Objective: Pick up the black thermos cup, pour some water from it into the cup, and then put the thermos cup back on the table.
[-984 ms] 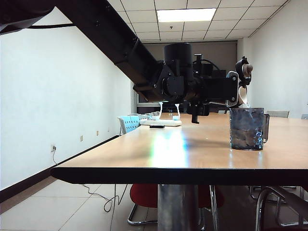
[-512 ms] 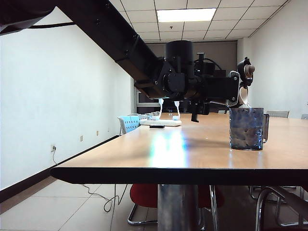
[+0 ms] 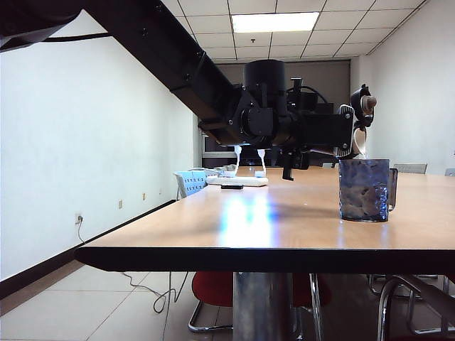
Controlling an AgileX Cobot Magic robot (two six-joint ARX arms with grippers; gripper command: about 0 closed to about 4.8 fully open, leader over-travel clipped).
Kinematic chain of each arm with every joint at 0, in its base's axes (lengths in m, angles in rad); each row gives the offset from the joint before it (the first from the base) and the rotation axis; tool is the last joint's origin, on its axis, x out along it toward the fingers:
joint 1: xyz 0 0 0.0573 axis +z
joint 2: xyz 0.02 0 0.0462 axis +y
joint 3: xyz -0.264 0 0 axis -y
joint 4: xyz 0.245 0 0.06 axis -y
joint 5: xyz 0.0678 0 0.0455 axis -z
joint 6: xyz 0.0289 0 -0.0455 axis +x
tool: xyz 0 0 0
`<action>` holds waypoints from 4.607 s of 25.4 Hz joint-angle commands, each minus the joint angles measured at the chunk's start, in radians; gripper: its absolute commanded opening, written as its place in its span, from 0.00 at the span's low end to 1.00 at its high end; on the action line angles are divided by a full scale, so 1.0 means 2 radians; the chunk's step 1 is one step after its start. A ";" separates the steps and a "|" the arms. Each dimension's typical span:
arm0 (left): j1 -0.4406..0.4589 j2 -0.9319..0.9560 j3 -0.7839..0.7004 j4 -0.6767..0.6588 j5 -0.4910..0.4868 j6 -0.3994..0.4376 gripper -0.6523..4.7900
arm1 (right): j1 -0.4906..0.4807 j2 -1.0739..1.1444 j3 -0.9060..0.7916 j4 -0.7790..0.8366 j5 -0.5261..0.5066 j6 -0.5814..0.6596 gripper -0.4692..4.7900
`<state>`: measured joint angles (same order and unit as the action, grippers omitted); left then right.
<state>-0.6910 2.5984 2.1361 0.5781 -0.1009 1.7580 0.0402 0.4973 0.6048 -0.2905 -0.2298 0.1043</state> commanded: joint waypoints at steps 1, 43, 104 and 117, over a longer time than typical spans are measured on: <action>-0.001 -0.007 0.005 0.018 0.002 -0.002 0.34 | 0.000 -0.001 0.003 0.005 -0.001 0.000 0.09; 0.073 -0.029 0.008 -0.013 -0.078 -0.775 0.34 | 0.000 0.002 0.003 0.019 0.001 0.000 0.09; 0.057 -0.112 0.008 -0.376 -0.005 -0.898 0.92 | 0.000 0.001 0.003 0.031 -0.001 0.000 0.09; 0.056 -0.230 0.008 -0.498 -0.004 -0.897 0.11 | 0.000 0.001 0.003 0.027 0.001 -0.002 0.09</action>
<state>-0.5770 2.1761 2.1468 -0.3958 -0.1120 -0.0391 0.0402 0.5003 0.6048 -0.2455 -0.2295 0.1040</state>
